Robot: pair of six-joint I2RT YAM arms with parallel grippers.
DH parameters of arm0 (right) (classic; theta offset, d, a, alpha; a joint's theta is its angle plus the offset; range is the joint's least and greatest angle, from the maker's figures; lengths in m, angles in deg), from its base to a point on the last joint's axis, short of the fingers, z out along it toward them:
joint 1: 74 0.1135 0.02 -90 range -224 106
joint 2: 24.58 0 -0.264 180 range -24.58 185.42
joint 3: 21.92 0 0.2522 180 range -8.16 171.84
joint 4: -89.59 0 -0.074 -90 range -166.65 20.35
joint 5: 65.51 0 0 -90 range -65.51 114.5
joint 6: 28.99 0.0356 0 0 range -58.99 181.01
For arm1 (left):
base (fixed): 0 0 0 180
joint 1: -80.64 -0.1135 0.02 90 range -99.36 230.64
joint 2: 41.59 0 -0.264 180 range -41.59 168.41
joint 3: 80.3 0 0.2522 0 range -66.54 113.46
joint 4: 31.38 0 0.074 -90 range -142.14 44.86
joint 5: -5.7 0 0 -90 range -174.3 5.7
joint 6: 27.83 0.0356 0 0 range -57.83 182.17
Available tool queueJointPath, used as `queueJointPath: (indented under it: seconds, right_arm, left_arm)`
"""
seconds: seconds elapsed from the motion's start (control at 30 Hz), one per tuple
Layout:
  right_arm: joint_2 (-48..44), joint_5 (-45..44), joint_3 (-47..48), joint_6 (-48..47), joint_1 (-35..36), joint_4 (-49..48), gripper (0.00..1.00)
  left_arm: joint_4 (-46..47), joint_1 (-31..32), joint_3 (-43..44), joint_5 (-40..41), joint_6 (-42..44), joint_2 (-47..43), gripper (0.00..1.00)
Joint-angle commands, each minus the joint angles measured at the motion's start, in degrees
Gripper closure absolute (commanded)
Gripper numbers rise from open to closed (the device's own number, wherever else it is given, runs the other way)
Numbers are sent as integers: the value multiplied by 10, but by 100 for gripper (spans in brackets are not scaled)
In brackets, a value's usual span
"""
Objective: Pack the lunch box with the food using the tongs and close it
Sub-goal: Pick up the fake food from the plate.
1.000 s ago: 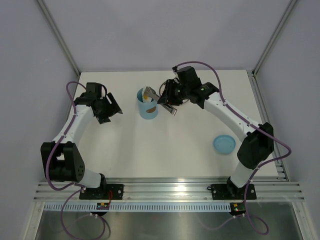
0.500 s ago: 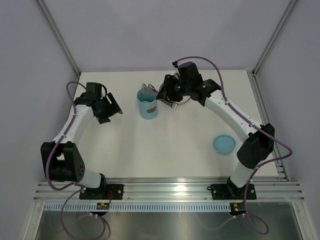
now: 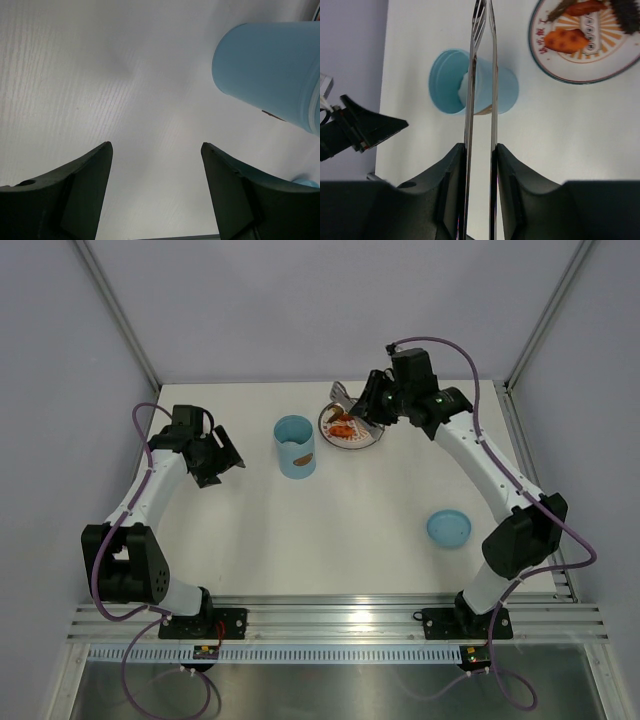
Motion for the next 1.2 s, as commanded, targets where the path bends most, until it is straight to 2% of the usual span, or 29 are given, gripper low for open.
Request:
queueJointPath:
  seconds: [0.0,0.23,0.53,0.8,1.17]
  right_arm:
    - [-33,-5,-33,-8,-43,0,62]
    - [17,-32,-36,-33,-72,27,61]
    - [102,-129,48,-103,-72,89,56]
    - [158,-136,101,-159,-72,111,49]
    - [221,-141,160,-204,-71,146,49]
  left_arm:
    - [6,-2,9,1,12,-22,24]
    - [4,-2,17,3,11,-23,24]
    - [0,-5,19,14,17,-23,24]
    - [2,-8,22,14,16,-14,24]
    - [1,-9,29,15,15,-1,24]
